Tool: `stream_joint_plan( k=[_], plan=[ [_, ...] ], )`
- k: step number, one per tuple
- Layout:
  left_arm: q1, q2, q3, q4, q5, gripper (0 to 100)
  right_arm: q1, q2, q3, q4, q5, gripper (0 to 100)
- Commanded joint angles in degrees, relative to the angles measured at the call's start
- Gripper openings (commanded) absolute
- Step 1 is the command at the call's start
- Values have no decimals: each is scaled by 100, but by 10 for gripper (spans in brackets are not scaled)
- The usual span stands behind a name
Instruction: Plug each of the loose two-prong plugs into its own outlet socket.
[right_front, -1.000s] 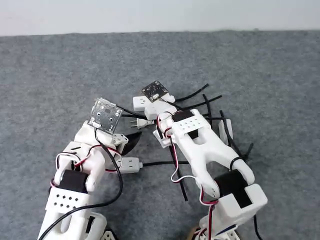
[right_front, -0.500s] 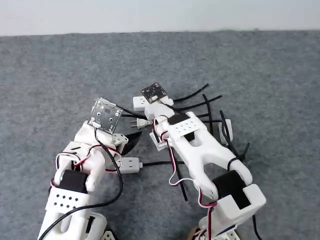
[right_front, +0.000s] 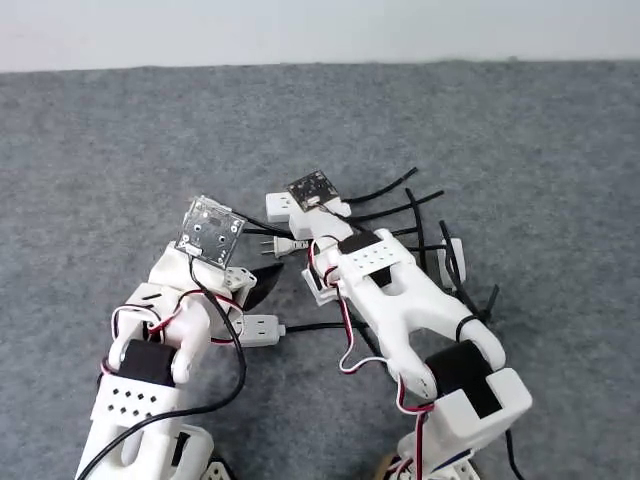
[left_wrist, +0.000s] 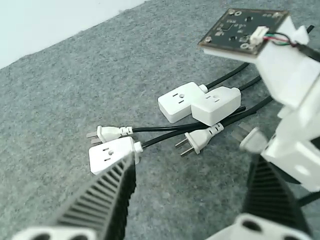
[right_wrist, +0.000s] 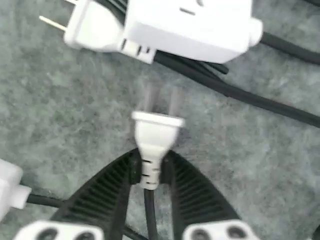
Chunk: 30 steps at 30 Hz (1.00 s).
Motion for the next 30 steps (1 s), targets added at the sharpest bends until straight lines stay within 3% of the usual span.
stream_joint_plan(
  k=[1,11,21,30],
  plan=[
    [-26,-35,-31,-176,9,351,-57,-22,-18,-84,-18,8],
    [-26,-35,-13,-185,0,351,145,-198,-97,-22,571,8],
    [-62,-79,-31,-185,0,351,110,-1499,-580,1174,844,8],
    [-237,-79,-13,-290,9,351,-699,-2035,-554,1842,1108,8]
  ],
)
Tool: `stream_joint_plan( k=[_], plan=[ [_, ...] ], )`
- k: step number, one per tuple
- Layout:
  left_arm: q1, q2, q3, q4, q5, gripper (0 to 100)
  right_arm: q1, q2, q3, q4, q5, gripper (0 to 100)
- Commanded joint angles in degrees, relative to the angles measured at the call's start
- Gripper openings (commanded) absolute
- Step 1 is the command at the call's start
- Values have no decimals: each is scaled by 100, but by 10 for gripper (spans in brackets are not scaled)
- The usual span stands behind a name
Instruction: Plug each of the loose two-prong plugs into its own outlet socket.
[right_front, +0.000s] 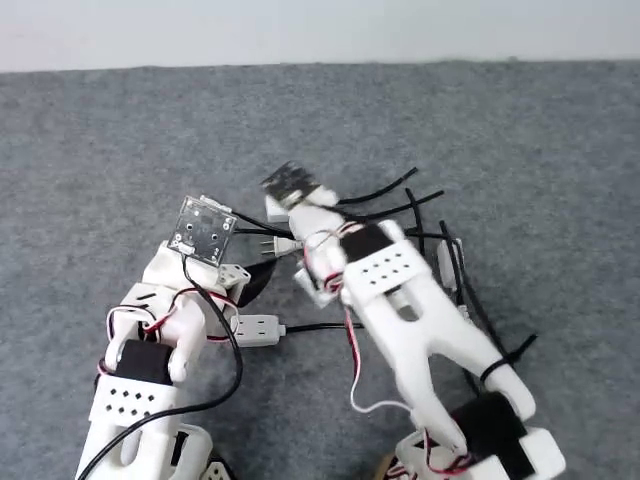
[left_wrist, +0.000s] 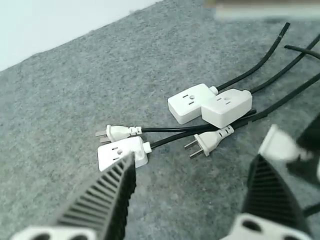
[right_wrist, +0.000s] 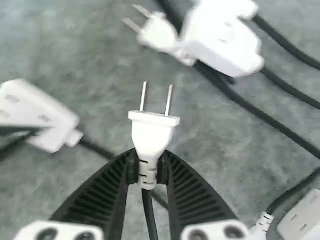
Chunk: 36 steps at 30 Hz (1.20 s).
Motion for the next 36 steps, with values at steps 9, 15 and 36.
stream_joint_plan(
  k=[9,15,36],
  plan=[
    [-53,-70,-48,-176,35,351,-365,-980,-281,514,97,8],
    [-9,-53,-48,-185,97,351,-497,-1288,-281,699,97,8],
    [79,-35,224,-545,185,351,-708,-1868,-290,1112,114,8]
  ],
)
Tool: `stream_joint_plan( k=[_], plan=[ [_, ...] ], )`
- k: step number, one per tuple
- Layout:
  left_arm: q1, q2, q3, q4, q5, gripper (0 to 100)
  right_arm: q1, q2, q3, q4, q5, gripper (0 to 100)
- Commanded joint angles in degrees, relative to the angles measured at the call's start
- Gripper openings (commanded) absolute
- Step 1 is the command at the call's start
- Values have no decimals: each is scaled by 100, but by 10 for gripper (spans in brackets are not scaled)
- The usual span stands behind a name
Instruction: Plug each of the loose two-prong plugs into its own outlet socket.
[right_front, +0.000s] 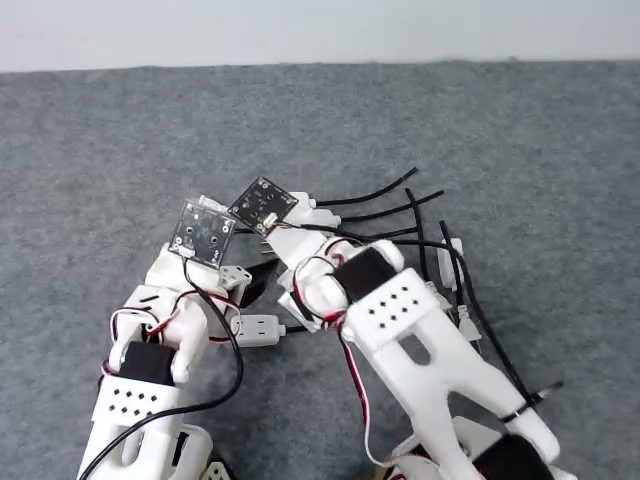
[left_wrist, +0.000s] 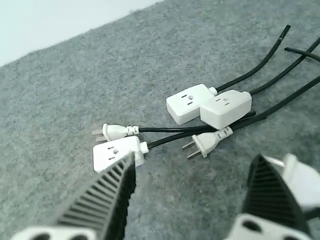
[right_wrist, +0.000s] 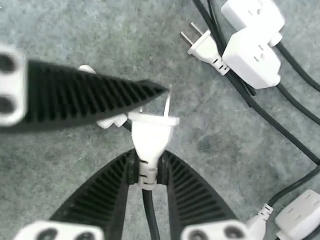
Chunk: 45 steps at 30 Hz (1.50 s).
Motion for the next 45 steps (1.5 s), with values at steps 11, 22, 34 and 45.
stream_joint_plan(
  k=[11,22,34,45],
  plan=[
    [185,-35,22,-229,18,351,-4,-716,-308,303,264,8],
    [185,-35,22,-237,18,351,-4,-725,-431,356,290,8],
    [185,-35,22,-237,18,351,-4,-725,-765,585,299,8],
    [185,-35,31,-237,18,351,-4,-725,-923,576,299,8]
  ],
)
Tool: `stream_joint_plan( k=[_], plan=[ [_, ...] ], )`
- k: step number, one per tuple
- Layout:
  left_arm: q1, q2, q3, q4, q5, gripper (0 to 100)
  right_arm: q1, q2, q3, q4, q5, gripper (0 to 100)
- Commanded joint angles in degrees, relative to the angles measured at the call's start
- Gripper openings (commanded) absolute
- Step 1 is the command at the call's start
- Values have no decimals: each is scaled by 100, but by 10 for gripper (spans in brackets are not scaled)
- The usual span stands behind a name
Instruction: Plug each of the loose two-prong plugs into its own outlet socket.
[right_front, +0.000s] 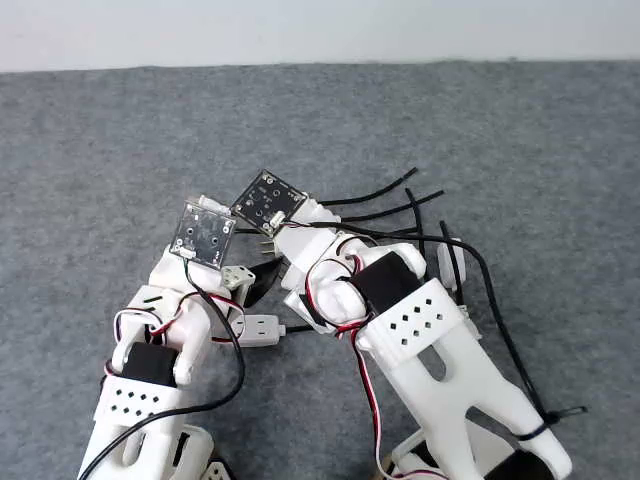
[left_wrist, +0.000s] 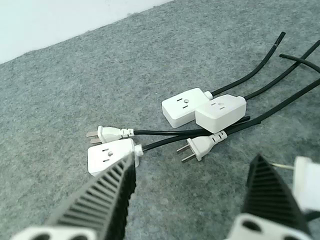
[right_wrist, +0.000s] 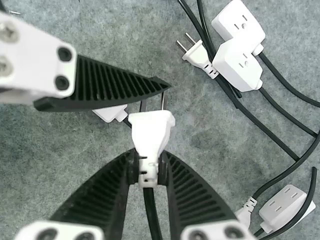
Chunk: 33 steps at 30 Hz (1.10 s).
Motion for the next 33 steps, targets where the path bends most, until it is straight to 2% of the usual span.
stream_joint_plan(
  k=[1,33],
  plan=[
    [53,-26,-40,-141,0,351,-22,-268,-536,4,105,8],
    [246,-26,48,-149,-114,351,-13,-224,-695,-4,105,8]
  ],
)
